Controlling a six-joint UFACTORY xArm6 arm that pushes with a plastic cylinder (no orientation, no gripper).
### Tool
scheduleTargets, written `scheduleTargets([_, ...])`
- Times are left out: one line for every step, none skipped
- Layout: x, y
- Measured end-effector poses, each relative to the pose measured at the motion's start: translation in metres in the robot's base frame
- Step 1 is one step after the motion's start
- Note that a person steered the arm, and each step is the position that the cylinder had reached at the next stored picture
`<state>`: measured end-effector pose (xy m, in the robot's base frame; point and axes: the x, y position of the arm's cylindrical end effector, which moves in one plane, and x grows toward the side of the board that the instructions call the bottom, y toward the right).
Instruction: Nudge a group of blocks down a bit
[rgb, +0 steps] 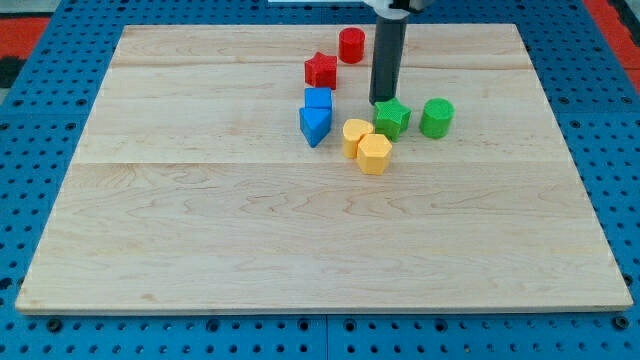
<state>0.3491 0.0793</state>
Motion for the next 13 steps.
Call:
scheduleTargets([0.010,0.011])
scheduleTargets([0.015,0.018])
scheduleTargets([0.011,0.018])
scheduleTargets([-0.007,0.037])
scheduleTargets([-0.020,0.069])
scheduleTargets([-0.021,0.110])
scheduleTargets([-0.014,0.137])
scheduleTargets([-0.004,0.134])
scheduleTargets([0.011,0.118])
scheduleTargets([0.012,0.096])
scheduleTargets([0.007,0.077])
scheduleTargets([0.007,0.058])
scheduleTargets([0.012,0.044])
